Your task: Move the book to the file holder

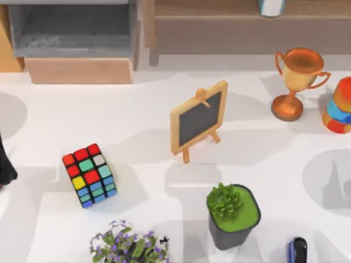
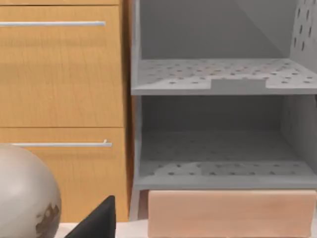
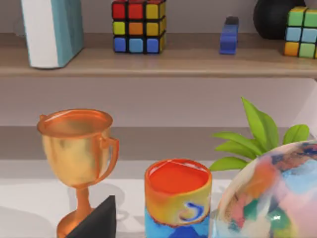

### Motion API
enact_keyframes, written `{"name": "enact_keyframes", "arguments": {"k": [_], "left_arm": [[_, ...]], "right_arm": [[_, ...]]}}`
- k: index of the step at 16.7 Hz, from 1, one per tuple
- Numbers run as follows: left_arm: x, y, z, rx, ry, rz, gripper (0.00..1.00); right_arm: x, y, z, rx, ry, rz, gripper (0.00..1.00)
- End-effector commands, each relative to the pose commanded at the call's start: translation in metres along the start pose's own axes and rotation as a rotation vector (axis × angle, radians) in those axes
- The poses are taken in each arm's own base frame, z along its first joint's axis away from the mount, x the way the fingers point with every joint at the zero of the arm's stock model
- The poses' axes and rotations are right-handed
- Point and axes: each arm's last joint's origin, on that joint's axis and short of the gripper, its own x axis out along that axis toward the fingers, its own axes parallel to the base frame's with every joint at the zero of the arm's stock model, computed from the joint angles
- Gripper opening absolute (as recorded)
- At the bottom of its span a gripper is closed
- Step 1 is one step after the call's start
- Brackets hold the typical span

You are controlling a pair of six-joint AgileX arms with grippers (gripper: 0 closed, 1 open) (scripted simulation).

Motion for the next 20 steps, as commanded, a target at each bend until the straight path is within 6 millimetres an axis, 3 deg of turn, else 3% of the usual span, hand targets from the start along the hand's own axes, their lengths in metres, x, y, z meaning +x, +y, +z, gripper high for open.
{"name": "enact_keyframes", "arguments": {"k": [3,5,8,11,13,15,17,20], "left_arm": [[0.019,-0.010,0.050,0.005,-0.008,-0.015,1.00],[0.042,-0.022,0.087,0.010,-0.009,-0.024,1.00],[0.092,-0.055,0.135,0.017,-0.003,-0.036,1.00],[0.156,-0.109,0.164,0.023,0.009,-0.042,1.00],[0.198,-0.156,0.167,0.027,0.018,-0.042,1.00],[0.236,-0.209,0.156,0.029,0.026,-0.040,1.00],[0.266,-0.262,0.134,0.029,0.032,-0.035,1.00],[0.293,-0.335,0.087,0.024,0.034,-0.025,1.00]], "right_arm": [[0.000,0.000,0.000,0.000,0.000,0.000,1.00],[0.000,0.000,0.000,0.000,0.000,0.000,1.00],[0.000,0.000,0.000,0.000,0.000,0.000,1.00],[0.000,0.000,0.000,0.000,0.000,0.000,1.00],[0.000,0.000,0.000,0.000,0.000,0.000,1.00],[0.000,0.000,0.000,0.000,0.000,0.000,1.00],[0.000,0.000,0.000,0.000,0.000,0.000,1.00],[0.000,0.000,0.000,0.000,0.000,0.000,1.00]]}}
